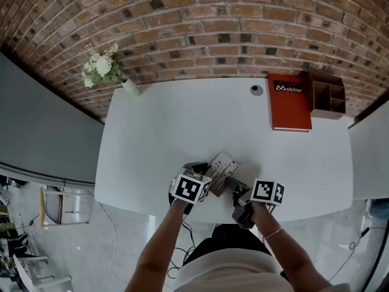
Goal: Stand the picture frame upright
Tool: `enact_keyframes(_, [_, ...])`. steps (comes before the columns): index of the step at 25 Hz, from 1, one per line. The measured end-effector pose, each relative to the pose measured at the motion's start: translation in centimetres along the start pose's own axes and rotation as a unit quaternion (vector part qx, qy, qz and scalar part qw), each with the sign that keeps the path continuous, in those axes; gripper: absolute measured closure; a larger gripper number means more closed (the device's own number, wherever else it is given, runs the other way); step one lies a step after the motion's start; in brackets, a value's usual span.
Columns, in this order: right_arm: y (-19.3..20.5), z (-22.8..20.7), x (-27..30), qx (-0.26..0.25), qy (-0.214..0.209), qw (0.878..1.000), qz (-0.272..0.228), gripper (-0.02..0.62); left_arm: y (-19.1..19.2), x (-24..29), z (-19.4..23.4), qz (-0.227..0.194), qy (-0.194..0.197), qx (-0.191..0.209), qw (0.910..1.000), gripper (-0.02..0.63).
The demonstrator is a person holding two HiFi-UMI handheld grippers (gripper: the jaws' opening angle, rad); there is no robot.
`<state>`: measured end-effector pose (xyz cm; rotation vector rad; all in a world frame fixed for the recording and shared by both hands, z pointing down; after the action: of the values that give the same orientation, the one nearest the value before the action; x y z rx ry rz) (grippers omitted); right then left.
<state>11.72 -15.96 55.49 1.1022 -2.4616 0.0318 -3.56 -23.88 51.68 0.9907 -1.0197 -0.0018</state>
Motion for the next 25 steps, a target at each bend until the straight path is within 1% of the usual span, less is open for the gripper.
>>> enact_keyframes(5, [0.1,0.1,0.0,-0.011,-0.001,1.000,0.003,0.492,0.4,-0.4,-0.3,-0.031,-0.014,0.013,0.9993,0.566])
enact_keyframes(10, [0.0,0.4,0.1,-0.022,-0.008,1.000,0.004,0.492,1.0,-1.1,-0.3,-0.072,-0.023,0.006,0.9971,0.568])
enact_keyframes(13, [0.1,0.9,0.1,-0.051,-0.007,0.999,0.005,0.492,1.4,-1.6,-0.2,-0.094,-0.028,-0.003,0.9952,0.568])
enact_keyframes(17, [0.3,1.7,0.0,-0.091,-0.004,0.996,0.000,0.492,1.9,-2.3,-0.2,-0.112,-0.036,-0.015,0.9929,0.567])
enact_keyframes(21, [0.6,2.6,-0.1,-0.145,0.003,0.989,-0.011,0.492,2.2,-2.8,-0.2,-0.129,-0.044,-0.026,0.9903,0.566])
enact_keyframes(25, [1.1,3.5,-0.2,-0.185,0.000,0.983,-0.013,0.492,2.7,-3.5,0.1,-0.138,-0.047,-0.043,0.9884,0.566])
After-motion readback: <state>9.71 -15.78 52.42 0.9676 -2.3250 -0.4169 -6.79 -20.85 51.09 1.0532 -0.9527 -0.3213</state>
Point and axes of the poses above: the fingertips, and each gripper's own axes: x forward along the fingers, z to its left, y out of its underside, the point moved 8 cm from there along -x, backward along the fingers, and after that the axes turned 8 degrees about -z, right-handed, at the moved point
